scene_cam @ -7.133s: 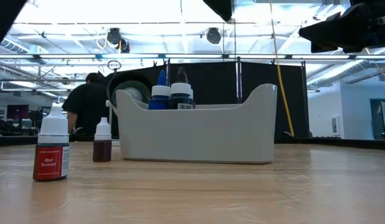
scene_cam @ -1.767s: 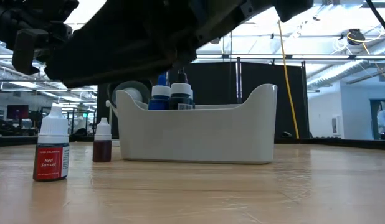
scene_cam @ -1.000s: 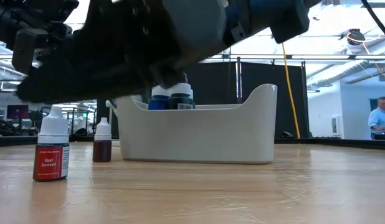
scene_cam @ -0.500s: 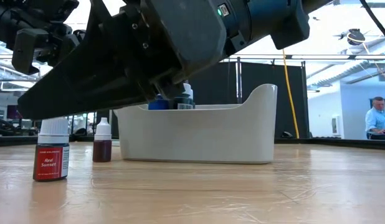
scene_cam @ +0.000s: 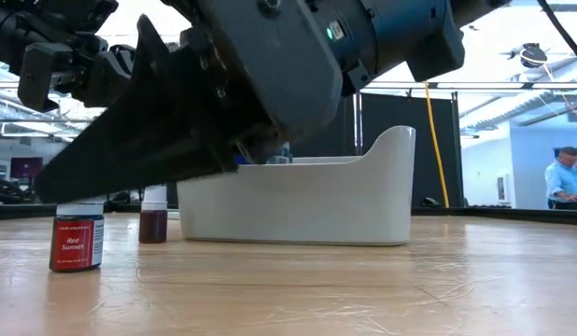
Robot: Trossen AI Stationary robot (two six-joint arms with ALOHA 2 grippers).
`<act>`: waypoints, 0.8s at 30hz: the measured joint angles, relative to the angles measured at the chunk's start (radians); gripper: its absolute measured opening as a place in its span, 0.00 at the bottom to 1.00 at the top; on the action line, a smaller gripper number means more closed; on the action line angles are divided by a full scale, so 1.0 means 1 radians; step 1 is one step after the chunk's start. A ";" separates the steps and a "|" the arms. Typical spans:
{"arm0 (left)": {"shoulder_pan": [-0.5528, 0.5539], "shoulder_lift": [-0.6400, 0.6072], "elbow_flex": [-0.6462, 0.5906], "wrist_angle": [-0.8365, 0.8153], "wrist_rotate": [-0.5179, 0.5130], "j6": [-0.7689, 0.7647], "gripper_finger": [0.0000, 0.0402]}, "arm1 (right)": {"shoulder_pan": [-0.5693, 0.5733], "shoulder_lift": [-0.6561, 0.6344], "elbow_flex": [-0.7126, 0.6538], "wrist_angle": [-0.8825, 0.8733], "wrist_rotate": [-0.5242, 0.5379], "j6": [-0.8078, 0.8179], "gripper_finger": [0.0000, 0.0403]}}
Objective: Pick & Place food coloring
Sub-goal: Put the red food coloring bottle into the gray bin
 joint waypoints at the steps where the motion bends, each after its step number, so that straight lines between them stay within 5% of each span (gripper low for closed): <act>1: 0.000 0.000 0.000 0.000 0.000 0.000 0.09 | 0.000 0.001 0.000 -0.003 0.000 0.000 0.40; 24: 0.001 0.000 0.000 0.000 0.000 0.001 0.09 | -0.006 0.000 0.000 -0.011 0.002 0.020 0.40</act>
